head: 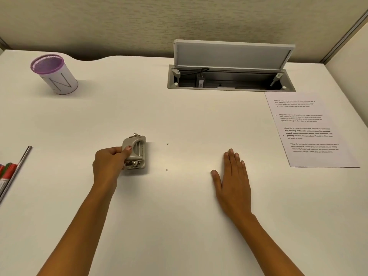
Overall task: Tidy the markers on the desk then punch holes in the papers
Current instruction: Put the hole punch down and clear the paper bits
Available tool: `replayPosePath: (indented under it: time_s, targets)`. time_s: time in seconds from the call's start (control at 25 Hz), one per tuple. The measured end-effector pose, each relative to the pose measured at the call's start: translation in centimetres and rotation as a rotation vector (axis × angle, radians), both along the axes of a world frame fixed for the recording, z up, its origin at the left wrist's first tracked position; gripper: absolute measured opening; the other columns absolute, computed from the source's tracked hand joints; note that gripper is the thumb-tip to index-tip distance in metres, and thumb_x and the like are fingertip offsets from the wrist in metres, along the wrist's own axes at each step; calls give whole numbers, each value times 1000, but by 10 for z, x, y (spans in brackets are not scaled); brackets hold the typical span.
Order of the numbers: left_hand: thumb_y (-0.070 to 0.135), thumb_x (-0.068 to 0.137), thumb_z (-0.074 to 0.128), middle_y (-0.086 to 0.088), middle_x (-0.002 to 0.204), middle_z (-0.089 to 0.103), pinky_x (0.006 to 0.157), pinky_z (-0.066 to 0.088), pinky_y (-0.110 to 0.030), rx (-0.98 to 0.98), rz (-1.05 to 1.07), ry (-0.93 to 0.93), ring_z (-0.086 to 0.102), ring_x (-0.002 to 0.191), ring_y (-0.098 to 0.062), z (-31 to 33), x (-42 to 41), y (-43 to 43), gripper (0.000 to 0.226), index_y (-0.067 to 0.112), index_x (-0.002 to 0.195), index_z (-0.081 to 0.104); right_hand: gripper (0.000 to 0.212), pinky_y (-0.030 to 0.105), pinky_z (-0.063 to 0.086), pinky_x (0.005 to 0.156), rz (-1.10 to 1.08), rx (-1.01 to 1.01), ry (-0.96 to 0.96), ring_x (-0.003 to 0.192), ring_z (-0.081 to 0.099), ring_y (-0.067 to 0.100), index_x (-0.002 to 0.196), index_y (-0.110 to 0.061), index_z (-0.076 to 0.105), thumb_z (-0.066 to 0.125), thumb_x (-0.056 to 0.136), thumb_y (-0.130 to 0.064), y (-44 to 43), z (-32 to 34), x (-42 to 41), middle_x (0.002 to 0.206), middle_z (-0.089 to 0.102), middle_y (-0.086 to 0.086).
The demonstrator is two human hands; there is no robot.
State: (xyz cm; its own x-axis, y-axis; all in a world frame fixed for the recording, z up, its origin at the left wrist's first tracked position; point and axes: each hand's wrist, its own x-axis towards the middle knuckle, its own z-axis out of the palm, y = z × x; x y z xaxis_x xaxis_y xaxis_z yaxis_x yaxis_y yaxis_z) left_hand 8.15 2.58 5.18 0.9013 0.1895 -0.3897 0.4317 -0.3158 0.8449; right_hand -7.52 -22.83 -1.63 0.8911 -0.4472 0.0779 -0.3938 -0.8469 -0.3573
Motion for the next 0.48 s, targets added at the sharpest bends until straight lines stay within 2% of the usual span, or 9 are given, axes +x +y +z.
replayPosePath:
  time_s: [0.12,0.2,0.32,0.48]
  targets:
    - [26,85,67,-2,75,65,57,39,-24,125,56,-47,54,62,-14,1,5,14,10,16,85,67,65,31,5,121,2,0,6,147,3,12,150,-11,13,37,98,-40,0,0,0,160,10,2]
    - [26,86,65,-5,77,64,55,37,-23,190,63,-56,53,61,-15,0,8,24,11,15,87,67,65,30,4,121,-1,-1,6,147,4,12,150,-11,14,37,98,-40,0,0,0,160,11,2]
    - [24,87,64,-8,80,64,57,37,-24,260,65,-50,55,67,-21,-5,9,33,12,12,89,67,64,29,2,120,0,-8,6,147,4,12,150,-10,14,33,98,-42,0,0,0,160,11,2]
    - [25,89,62,-9,86,65,68,39,-29,281,50,-34,56,76,-23,-12,8,37,19,9,94,68,64,30,4,120,0,-6,4,147,4,12,150,-11,15,30,97,-44,0,0,0,159,11,1]
